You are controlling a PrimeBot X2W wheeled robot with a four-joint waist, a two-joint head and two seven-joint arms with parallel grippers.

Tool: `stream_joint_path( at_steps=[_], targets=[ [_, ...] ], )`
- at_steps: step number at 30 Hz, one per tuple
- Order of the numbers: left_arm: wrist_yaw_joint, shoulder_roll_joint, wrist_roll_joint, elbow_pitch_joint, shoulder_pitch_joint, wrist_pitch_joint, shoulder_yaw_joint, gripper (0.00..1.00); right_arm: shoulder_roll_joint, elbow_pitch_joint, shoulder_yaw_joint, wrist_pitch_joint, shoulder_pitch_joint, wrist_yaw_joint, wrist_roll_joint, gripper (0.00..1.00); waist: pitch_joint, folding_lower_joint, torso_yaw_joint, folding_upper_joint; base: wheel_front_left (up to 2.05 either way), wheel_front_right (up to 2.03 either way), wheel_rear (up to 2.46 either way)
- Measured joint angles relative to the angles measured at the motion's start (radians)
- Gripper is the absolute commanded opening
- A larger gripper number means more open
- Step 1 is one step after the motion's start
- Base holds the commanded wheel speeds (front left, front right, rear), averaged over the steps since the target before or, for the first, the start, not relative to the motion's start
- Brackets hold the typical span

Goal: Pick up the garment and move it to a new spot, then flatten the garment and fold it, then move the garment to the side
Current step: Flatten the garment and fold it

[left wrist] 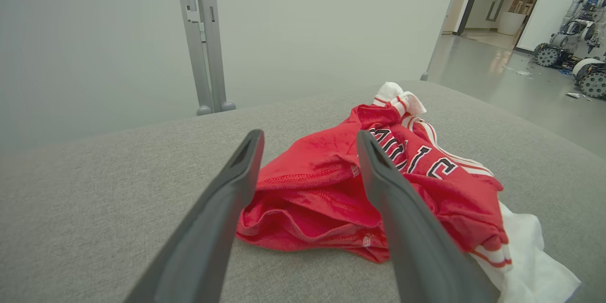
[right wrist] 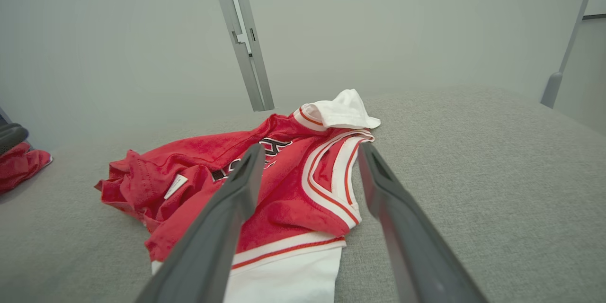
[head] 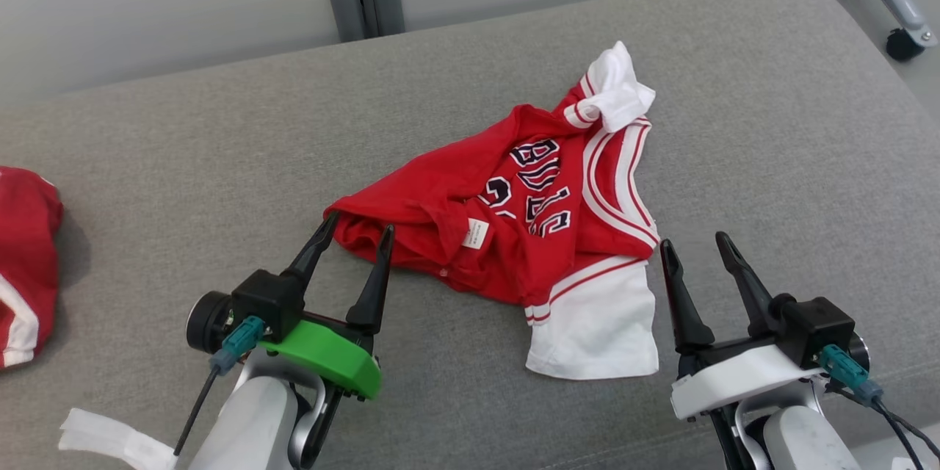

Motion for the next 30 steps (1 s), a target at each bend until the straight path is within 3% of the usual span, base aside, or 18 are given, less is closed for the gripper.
stream_joint_path(
  at_steps=[14,24,26,27,30],
  targets=[
    [0.0,0.021,-0.053,0.143,-0.09,0.0,-0.128,1.0,0.0,-0.009,0.001,-0.005,-0.034,0.0,0.017,1.0,0.099,0.0001,-0.097,0.0001,0.0,0.0,0.0],
    [0.0,0.001,-0.079,0.227,-0.176,0.0,-0.196,0.97,0.0,-0.015,0.01,-0.005,-0.048,0.0,0.017,1.0,0.122,0.0001,-0.119,0.0,0.0,0.0,0.0],
    [0.0,-0.003,-0.097,0.244,-0.202,0.0,-0.201,0.05,0.0,-0.016,0.013,-0.005,-0.051,0.0,0.017,1.0,0.126,0.0001,-0.12,0.0,0.0,0.0,0.0],
    [0.0,-0.002,-0.097,0.25,-0.213,0.0,-0.204,0.0,0.0,-0.016,0.013,-0.005,-0.051,0.0,0.016,1.0,0.127,0.0001,-0.121,0.0,0.0,0.0,0.0],
    [0.0,0.002,-0.109,0.254,-0.253,0.0,-0.196,0.0,0.0,-0.017,0.015,-0.005,-0.052,0.0,0.016,1.0,0.13,0.0001,-0.122,0.0,0.0,0.0,0.0]
  ],
)
